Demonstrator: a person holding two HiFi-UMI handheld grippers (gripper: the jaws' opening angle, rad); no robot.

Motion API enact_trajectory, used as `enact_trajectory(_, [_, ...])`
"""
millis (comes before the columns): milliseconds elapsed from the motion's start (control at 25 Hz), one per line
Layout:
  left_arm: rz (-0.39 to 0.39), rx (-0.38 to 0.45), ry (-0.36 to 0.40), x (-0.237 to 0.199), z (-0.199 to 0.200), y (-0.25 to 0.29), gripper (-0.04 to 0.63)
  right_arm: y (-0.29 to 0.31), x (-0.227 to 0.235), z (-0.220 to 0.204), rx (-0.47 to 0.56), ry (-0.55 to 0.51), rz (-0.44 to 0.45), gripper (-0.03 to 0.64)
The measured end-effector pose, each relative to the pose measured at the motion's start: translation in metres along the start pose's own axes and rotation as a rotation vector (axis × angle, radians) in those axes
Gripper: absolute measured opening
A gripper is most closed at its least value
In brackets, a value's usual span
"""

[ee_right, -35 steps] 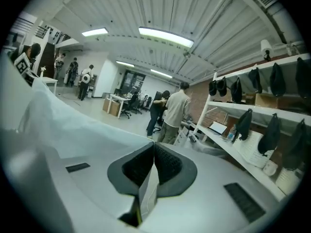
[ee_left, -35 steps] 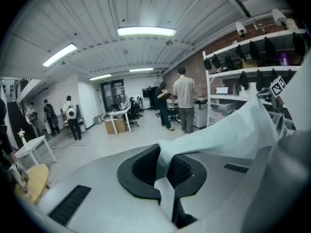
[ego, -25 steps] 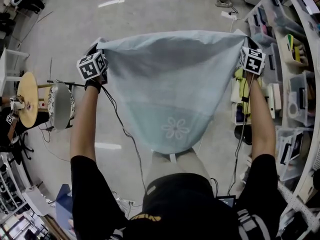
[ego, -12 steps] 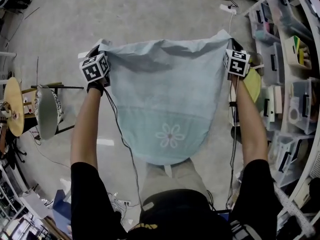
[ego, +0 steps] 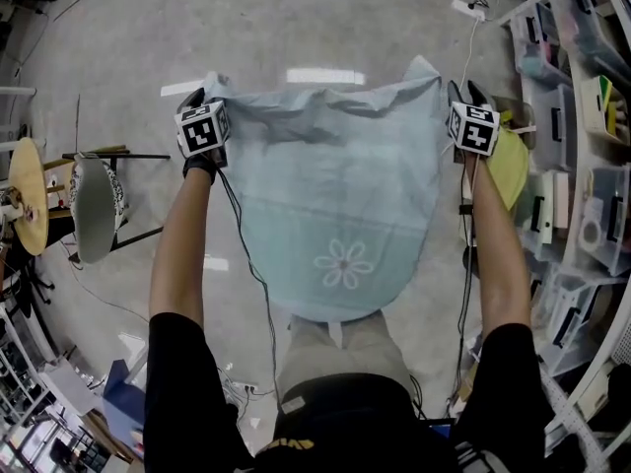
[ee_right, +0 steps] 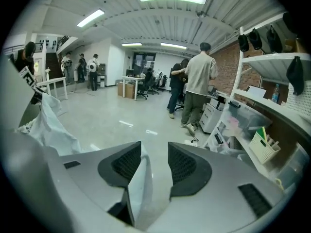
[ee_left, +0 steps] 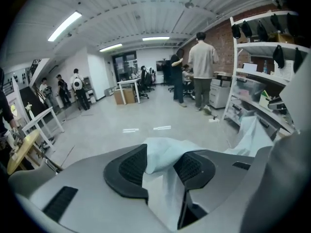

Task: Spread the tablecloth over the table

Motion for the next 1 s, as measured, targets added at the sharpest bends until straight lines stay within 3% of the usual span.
enact_trajectory(240, [-0.051,-0.053,0.047,0.006,-0.011,-0.011,0.245,-0.011,-0.021,0.004,0.017,0.021,0.015,0.236])
enact_trajectory(600, [-0.08,-0.044,0.008,-0.007,-0.02,-0.046,0.25,-0.045,-0.057,0.003,0.039,0.019,0.024,0.241])
enact_trajectory(800, [-0.184,-0.034,-0.049,0.026,-0.06,-0.089,0.25,-0.074,-0.111,-0.023,0.052,0.042,0.083,0.242])
enact_trajectory(1000, [-0.32,-0.002,-0.085,0.08,-0.117,-0.168,0.245,-0.124,-0.192,-0.076,0.027,0.088,0.173,0.242])
Point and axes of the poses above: the fingertips, and each gripper's own axes: y forward along the fingers, x to its right, z out of its top, the point moved 3 cm from there along -y, backward along the fingers, and after that the axes turned 11 degrees about z, right-handed, at the moved point
